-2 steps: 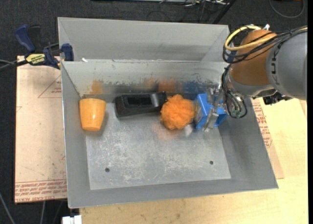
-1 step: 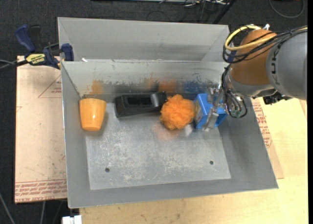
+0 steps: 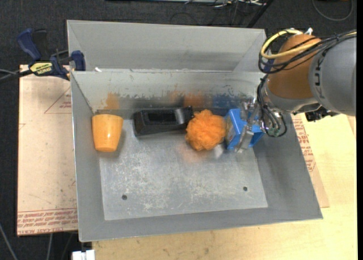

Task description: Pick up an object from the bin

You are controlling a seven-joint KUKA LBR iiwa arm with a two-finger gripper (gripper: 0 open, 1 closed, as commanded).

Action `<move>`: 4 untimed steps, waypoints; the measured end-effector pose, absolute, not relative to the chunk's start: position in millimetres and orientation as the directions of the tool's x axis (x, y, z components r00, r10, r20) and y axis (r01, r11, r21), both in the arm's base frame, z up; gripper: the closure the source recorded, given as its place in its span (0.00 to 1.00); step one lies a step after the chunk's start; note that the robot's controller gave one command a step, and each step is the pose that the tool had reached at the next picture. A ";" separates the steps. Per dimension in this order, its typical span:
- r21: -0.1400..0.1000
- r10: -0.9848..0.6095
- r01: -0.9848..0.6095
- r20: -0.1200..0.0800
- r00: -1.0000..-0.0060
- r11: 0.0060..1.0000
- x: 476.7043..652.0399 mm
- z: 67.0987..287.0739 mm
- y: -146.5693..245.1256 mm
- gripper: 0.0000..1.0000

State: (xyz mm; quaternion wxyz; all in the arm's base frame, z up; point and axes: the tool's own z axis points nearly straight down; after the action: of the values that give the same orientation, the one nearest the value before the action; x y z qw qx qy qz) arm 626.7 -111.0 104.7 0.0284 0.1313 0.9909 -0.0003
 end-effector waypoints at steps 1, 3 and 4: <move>0.012 0.291 0.291 -0.090 -0.953 0.957 616.7 103.4 -107.5 0.00; 0.012 0.286 0.287 -0.101 -0.953 0.958 621.2 110.7 -107.8 1.00; 0.012 0.286 0.287 -0.101 -0.953 0.958 621.2 110.7 -107.8 1.00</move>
Offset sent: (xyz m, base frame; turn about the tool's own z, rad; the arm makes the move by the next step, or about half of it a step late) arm -0.0018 0.0161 -0.0295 0.1482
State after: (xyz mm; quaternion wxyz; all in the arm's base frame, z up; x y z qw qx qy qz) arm 621.2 -107.8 110.7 0.0511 0.1449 0.9881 -0.0012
